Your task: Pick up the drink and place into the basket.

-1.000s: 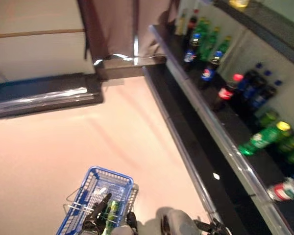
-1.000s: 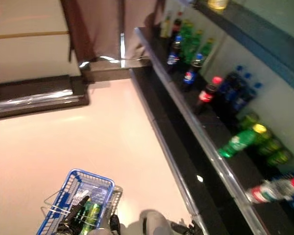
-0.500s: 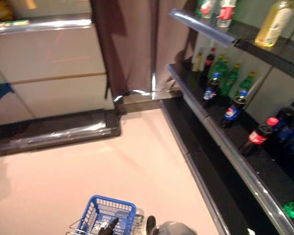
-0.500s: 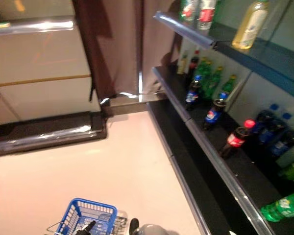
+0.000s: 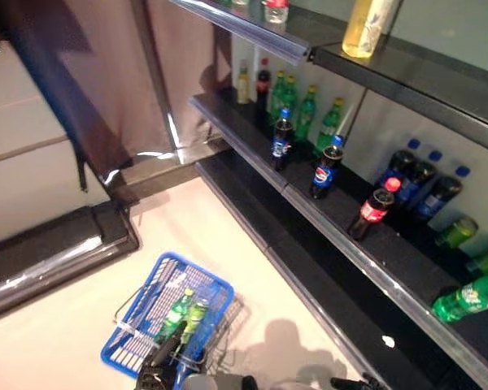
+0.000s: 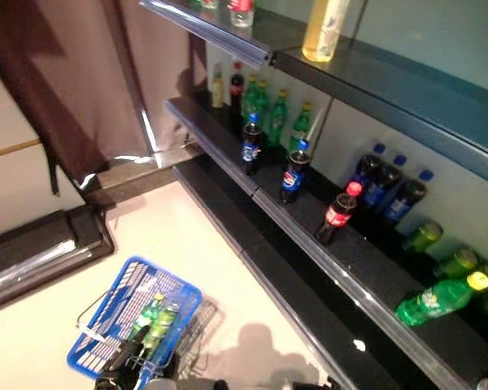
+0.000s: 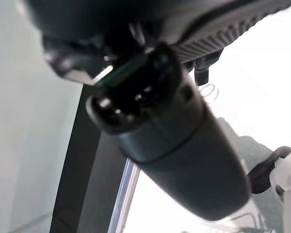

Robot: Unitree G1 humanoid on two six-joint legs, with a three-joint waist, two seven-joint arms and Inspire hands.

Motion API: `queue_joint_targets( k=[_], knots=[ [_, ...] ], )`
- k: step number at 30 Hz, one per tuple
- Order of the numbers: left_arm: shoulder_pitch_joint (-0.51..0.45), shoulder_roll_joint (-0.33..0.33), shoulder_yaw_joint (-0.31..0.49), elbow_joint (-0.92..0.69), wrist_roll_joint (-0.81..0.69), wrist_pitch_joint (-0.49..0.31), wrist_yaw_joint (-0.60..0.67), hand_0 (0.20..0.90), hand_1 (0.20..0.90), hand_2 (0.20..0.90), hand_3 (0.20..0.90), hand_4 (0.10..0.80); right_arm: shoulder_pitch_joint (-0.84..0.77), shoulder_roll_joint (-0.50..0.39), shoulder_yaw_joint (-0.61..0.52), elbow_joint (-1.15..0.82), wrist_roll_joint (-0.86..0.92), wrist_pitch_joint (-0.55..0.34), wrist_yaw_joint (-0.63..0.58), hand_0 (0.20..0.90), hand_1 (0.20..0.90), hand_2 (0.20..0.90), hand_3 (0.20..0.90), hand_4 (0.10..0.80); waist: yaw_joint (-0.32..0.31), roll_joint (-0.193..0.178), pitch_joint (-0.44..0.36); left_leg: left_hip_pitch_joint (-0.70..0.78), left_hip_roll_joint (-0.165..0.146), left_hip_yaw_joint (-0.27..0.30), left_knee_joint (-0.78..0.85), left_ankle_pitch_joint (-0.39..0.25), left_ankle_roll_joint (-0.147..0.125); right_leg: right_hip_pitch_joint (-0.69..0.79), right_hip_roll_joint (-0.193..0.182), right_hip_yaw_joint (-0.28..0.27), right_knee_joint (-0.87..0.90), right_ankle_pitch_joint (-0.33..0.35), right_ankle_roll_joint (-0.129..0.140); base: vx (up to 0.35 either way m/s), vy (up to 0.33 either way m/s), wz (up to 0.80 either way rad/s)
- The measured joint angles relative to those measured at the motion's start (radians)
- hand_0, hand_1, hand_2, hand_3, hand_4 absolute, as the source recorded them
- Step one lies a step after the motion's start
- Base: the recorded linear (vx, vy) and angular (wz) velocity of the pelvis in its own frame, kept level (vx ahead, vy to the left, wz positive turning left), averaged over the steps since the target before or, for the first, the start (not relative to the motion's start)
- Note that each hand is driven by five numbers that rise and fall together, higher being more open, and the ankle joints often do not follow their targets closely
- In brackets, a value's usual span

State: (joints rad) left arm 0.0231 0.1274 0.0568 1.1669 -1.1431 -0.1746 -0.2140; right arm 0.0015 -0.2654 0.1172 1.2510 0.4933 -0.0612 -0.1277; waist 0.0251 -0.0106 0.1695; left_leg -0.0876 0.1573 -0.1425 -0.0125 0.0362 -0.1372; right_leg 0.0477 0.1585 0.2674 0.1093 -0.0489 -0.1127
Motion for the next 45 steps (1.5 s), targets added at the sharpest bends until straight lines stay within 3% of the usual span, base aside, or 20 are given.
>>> queue_joint_targets(
  k=[2, 3, 5, 7, 9, 11, 14, 16, 17, 21, 23, 26, 28, 31, 33, 34, 37, 39, 42, 45],
  knots=[
    [-0.019, -0.022, 0.014, 0.016, 0.025, 0.026, 0.005, 0.3, 0.3, 0.3, 0.2, 0.1, 0.008, -0.014, 0.0, -0.004, -0.023, 0.004, -0.001, 0.9, 0.9, 0.9, 0.9, 0.8, -0.016, 0.041, 0.005, 0.011, -0.003, 0.051, 0.037, 0.011, 0.023, 0.007, -0.05, -0.114, 0.011, -0.037, 0.048, 0.254, 0.335, -1.0],
    [-0.033, -0.022, 0.01, 0.033, 0.04, 0.044, 0.004, 0.3, 0.3, 0.3, 0.2, 0.1, 0.02, -0.008, 0.0, -0.003, -0.022, 0.006, -0.002, 0.9, 0.9, 0.9, 0.9, 0.8, -0.037, 0.054, 0.008, 0.018, -0.014, 0.065, 0.054, 0.039, 0.011, 0.015, -0.072, -0.154, 0.027, -0.07, 0.08, 0.251, 0.317, -0.64],
    [-0.044, 0.002, -0.002, 0.042, 0.07, 0.062, 0.006, 0.3, 0.3, 0.3, 0.2, 0.1, 0.059, 0.033, -0.002, -0.013, -0.023, 0.007, 0.004, 0.9, 0.9, 0.9, 0.9, 0.8, -0.066, -0.002, 0.015, 0.056, -0.077, 0.104, 0.038, 0.034, 0.059, -0.003, -0.151, -0.159, 0.088, -0.124, 0.128, 0.214, 0.273, -0.36],
    [-0.042, 0.011, -0.006, 0.044, 0.069, 0.077, 0.009, 0.3, 0.3, 0.3, 0.2, 0.1, 0.08, 0.062, -0.002, -0.013, -0.031, 0.007, 0.007, 0.9, 0.9, 0.9, 0.9, 0.8, -0.077, -0.032, 0.014, 0.081, -0.114, 0.133, 0.01, 0.029, 0.093, -0.036, -0.201, -0.191, 0.146, -0.141, 0.155, 0.116, 0.214, -0.39],
    [-0.028, 0.019, -0.004, 0.044, 0.062, 0.081, 0.01, 0.3, 0.3, 0.3, 0.2, 0.1, 0.08, 0.083, 0.001, -0.015, -0.075, 0.003, 0.012, 0.9, 0.9, 0.9, 0.9, 0.8, -0.068, -0.031, 0.019, 0.123, -0.112, 0.209, -0.034, 0.028, 0.12, -0.11, -0.253, -0.286, 0.26, -0.138, 0.16, 0.099, 0.187, -0.99],
    [-0.006, 0.035, -0.001, 0.044, 0.056, 0.082, 0.008, 0.3, 0.3, 0.3, 0.2, 0.1, 0.079, 0.066, 0.004, -0.026, -0.102, -0.026, 0.003, 0.9, 0.9, 0.9, 0.9, 0.8, -0.058, -0.025, 0.023, 0.156, -0.107, 0.28, -0.052, 0.011, 0.136, -0.134, -0.308, -0.401, 0.252, -0.14, 0.192, 0.039, 0.091, -1.17],
    [-0.005, 0.061, 0.013, 0.04, 0.05, 0.082, 0.01, 0.3, 0.3, 0.3, 0.2, 0.1, 0.073, 0.066, 0.008, -0.028, -0.102, -0.023, -0.009, 0.9, 0.9, 0.9, 0.9, 0.8, -0.026, -0.033, 0.027, 0.168, -0.099, 0.349, -0.069, 0.008, 0.132, -0.137, -0.329, -0.497, 0.171, -0.109, 0.225, 0.018, -0.046, -0.7],
    [0.014, 0.062, 0.04, 0.032, 0.034, 0.082, 0.011, 0.3, 0.3, 0.3, 0.2, 0.1, 0.075, 0.07, 0.011, -0.022, -0.102, -0.022, -0.009, 0.9, 0.9, 0.9, 0.9, 0.8, -0.012, -0.045, 0.033, 0.173, -0.104, 0.371, -0.068, 0.001, 0.121, -0.102, -0.333, -0.534, 0.077, -0.051, 0.228, 0.11, -0.143, -0.36],
    [0.019, 0.056, 0.042, 0.031, 0.031, 0.082, 0.014, 0.3, 0.3, 0.3, 0.2, 0.1, 0.081, 0.07, 0.015, -0.024, -0.102, -0.023, -0.01, 0.9, 0.9, 0.9, 0.9, 0.8, -0.011, -0.039, 0.04, 0.174, -0.093, 0.37, -0.058, -0.005, 0.109, -0.073, -0.31, -0.532, 0.026, 0.0, 0.197, 0.107, -0.133, -0.08],
    [0.021, 0.034, 0.072, 0.027, 0.013, 0.068, 0.014, 0.3, 0.3, 0.3, 0.2, 0.1, 0.082, 0.056, 0.026, -0.035, -0.138, -0.023, -0.009, 0.9, 0.9, 0.9, 0.9, 0.8, 0.001, -0.017, 0.055, 0.143, -0.053, 0.363, 0.039, -0.032, 0.068, -0.038, -0.256, -0.532, -0.038, 0.002, 0.165, 0.082, -0.147, 0.05],
    [-0.012, 0.046, 0.105, 0.004, -0.029, 0.053, 0.015, 0.3, 0.3, 0.3, 0.2, 0.1, 0.071, 0.067, 0.052, -0.043, -0.178, -0.022, 0.0, 0.9, 0.9, 0.9, 0.9, 0.8, 0.012, -0.058, 0.071, 0.029, -0.056, 0.326, 0.241, -0.023, 0.022, -0.041, -0.268, -0.499, -0.038, -0.004, 0.136, -0.001, -0.127, 0.16],
    [-0.021, 0.044, 0.118, -0.022, -0.068, 0.041, 0.015, 0.3, 0.3, 0.3, 0.2, 0.1, 0.062, 0.041, 0.123, -0.085, -0.193, -0.017, 0.0, 0.9, 0.9, 0.9, 0.9, 0.8, 0.056, -0.073, 0.073, -0.069, -0.057, 0.234, 0.418, 0.001, -0.023, -0.035, -0.26, -0.476, -0.043, 0.004, 0.109, 0.133, 0.084, -0.2],
    [0.012, 0.035, 0.073, -0.042, -0.072, 0.03, 0.012, 0.3, 0.3, 0.3, 0.2, 0.1, 0.034, -0.012, 0.172, -0.143, -0.19, -0.013, 0.019, 0.9, 0.9, 0.9, 0.9, 0.8, 0.068, -0.056, 0.071, -0.068, -0.041, 0.215, 0.279, -0.013, 0.0, -0.055, -0.24, -0.447, -0.043, 0.007, 0.102, 0.254, 0.19, -0.46],
    [0.005, 0.037, 0.077, -0.036, -0.071, 0.031, 0.013, 0.3, 0.3, 0.3, 0.2, 0.1, 0.008, -0.032, 0.173, -0.192, -0.19, -0.013, 0.057, 0.9, 0.9, 0.9, 0.9, 0.8, 0.077, -0.025, 0.085, -0.056, 0.022, 0.215, 0.082, 0.0, -0.008, -0.067, -0.203, -0.442, -0.041, 0.012, 0.095, 0.212, 0.193, -0.25],
    [-0.003, 0.046, 0.094, -0.05, -0.06, 0.031, 0.015, 0.3, 0.3, 0.3, 0.2, 0.1, 0.02, -0.033, 0.187, -0.259, -0.2, -0.016, 0.069, 0.9, 0.9, 0.9, 0.9, 0.8, 0.083, -0.038, 0.093, -0.041, 0.036, 0.218, 0.085, 0.0, -0.008, -0.073, -0.198, -0.422, -0.022, 0.006, 0.105, 0.136, 0.275, -0.34],
    [-0.001, 0.046, 0.096, -0.05, -0.035, 0.04, 0.027, 0.3, 0.3, 0.3, 0.2, 0.1, 0.026, -0.044, 0.199, -0.309, -0.212, -0.027, 0.067, 0.9, 0.9, 0.9, 0.9, 0.8, 0.079, -0.026, 0.09, -0.019, 0.038, 0.218, 0.084, -0.003, 0.006, -0.089, -0.198, -0.422, 0.008, -0.009, 0.125, 0.121, 0.263, -0.44],
    [-0.017, 0.086, 0.053, -0.073, -0.006, 0.05, 0.047, 0.3, 0.3, 0.3, 0.2, 0.1, 0.072, -0.024, 0.204, -0.453, -0.219, -0.055, 0.063, 0.9, 0.9, 0.9, 0.9, 0.8, 0.059, -0.082, 0.104, -0.02, -0.022, 0.244, 0.083, 0.027, 0.047, -0.108, -0.272, -0.424, 0.043, -0.019, 0.178, 0.005, 0.188, -0.23],
    [-0.019, 0.118, -0.012, -0.113, 0.001, 0.063, 0.052, 0.3, 0.3, 0.3, 0.2, 0.1, 0.09, -0.021, 0.215, -0.545, -0.22, -0.058, 0.063, 0.9, 0.9, 0.9, 0.9, 0.8, 0.039, -0.099, 0.111, -0.028, -0.055, 0.249, 0.077, 0.023, 0.069, -0.118, -0.304, -0.421, 0.04, -0.008, 0.196, -0.074, 0.069, 0.07],
    [-0.027, 0.134, -0.088, -0.143, 0.003, 0.074, 0.052, 0.3, 0.3, 0.3, 0.2, 0.1, 0.063, -0.022, 0.26, -0.603, -0.224, -0.063, 0.062, 0.9, 0.9, 0.9, 0.9, 0.8, 0.03, -0.094, 0.117, -0.039, -0.076, 0.267, 0.07, 0.02, 0.083, -0.116, -0.325, -0.423, -0.014, 0.019, 0.23, -0.073, -0.01, -0.09],
    [-0.029, 0.119, -0.122, -0.185, 0.003, 0.079, 0.057, 0.3, 0.3, 0.3, 0.2, 0.1, 0.028, -0.048, 0.291, -0.678, -0.226, -0.064, 0.06, 0.9, 0.9, 0.9, 0.9, 0.8, 0.031, -0.07, 0.159, -0.039, -0.072, 0.267, 0.066, 0.023, 0.082, -0.089, -0.315, -0.428, -0.075, 0.052, 0.23, -0.041, -0.07, -0.05]
  ],
)
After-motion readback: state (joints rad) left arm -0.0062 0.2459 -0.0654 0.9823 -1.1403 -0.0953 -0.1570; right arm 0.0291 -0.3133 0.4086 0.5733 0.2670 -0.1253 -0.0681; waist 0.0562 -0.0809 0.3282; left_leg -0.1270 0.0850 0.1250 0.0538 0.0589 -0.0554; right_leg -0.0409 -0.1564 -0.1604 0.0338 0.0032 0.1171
